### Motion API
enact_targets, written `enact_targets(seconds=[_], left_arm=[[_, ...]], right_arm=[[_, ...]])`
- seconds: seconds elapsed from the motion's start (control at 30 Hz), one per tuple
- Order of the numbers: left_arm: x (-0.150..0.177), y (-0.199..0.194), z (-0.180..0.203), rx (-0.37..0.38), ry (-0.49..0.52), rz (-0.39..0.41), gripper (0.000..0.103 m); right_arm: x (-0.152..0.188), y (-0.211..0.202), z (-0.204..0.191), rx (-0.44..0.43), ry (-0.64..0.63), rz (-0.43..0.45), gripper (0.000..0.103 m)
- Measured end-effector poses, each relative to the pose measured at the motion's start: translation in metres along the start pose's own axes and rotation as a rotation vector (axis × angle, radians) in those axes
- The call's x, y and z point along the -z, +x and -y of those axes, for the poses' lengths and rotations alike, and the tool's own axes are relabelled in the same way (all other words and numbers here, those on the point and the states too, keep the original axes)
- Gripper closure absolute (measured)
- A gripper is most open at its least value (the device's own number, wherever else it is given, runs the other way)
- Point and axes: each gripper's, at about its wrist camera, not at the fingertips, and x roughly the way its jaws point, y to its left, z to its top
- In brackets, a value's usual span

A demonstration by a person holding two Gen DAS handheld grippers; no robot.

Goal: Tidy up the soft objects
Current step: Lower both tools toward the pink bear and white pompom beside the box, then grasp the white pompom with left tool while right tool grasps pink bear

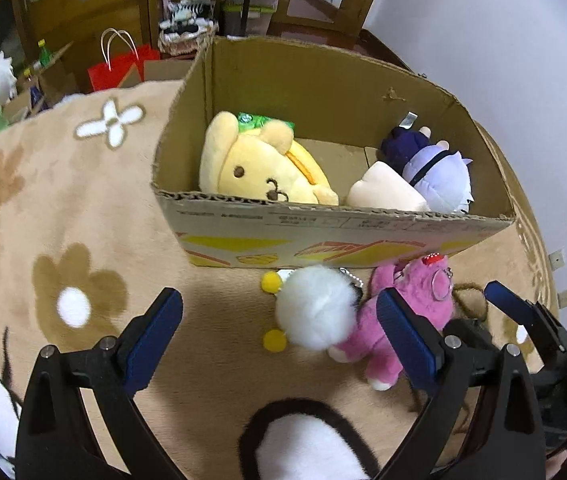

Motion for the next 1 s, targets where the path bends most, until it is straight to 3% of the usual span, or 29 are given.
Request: enact_targets(seconds=[0.47,1.0], left_arm=[[-0.007,0.033,0.004,0.019,-0.018,-0.076,0.006],[-0.002,0.065,0.01,0.02,-0.036,-0.147,0.006]], right_arm=[[-0.002,0.029,-0.004,0.006,-0.031,-0.069,0.0],[0.006,0.06,-0.031,0.044,-0.198,-0.152,0.0]])
